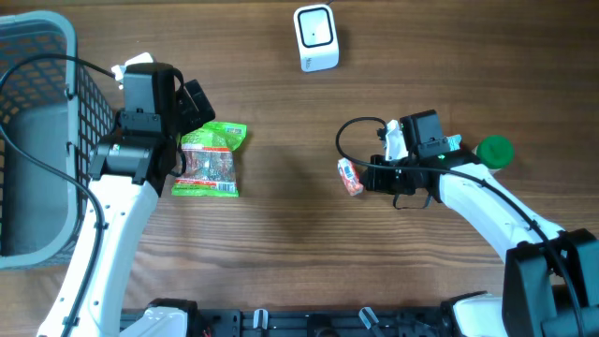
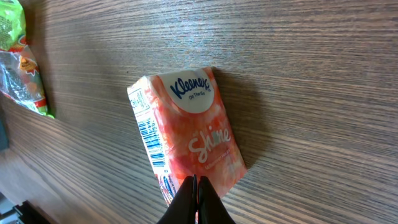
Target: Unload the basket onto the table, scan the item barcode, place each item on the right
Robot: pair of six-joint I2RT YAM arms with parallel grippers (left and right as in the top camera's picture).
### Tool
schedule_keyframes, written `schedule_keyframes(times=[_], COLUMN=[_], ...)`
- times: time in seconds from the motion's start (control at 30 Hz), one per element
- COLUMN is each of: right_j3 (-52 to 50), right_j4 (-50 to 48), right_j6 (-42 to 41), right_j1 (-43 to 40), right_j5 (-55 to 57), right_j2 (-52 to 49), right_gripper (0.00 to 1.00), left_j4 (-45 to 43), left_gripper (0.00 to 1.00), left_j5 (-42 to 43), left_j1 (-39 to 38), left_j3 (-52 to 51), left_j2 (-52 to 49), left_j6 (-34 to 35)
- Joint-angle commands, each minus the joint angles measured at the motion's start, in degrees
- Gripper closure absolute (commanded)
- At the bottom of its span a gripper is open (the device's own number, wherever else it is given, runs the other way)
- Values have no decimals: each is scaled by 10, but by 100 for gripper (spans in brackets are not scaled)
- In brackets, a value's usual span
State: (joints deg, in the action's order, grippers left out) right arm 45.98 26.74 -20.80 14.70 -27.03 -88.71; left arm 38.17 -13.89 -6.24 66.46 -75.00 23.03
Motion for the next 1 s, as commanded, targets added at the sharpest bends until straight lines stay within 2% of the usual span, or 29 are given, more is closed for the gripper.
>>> schedule_keyframes(times=[0.0,0.23,0.4,0.5,0.67,0.73,0.97], right_j3=[-6,-6,-6,7,56,69,68], right_j4=[-5,-21,-33,-33,19,32,20], right_j6=[-2,-4,-2,11,95,127,185], right_j1=[24,71,76,71,68,68,68], right_j5=[-16,-14,-13,-14,-14,-11,69], right_j2=[-2,-2,-2,-2,-2,-2,-3], right_gripper=[96,96,96,90,64,61,62], left_j4=[-2,-2,-2,-2,-2,-2,-2], left_gripper=[0,0,0,0,0,0,0], left_j5=[-9,-9,-9,-9,-9,-9,-9], left_j1=[3,3,3,3,3,3,3], left_j3=[6,6,6,6,6,6,6], left_j2=[0,0,0,0,0,0,0], left_j6=[-3,-3,-3,-3,-3,-3,-3])
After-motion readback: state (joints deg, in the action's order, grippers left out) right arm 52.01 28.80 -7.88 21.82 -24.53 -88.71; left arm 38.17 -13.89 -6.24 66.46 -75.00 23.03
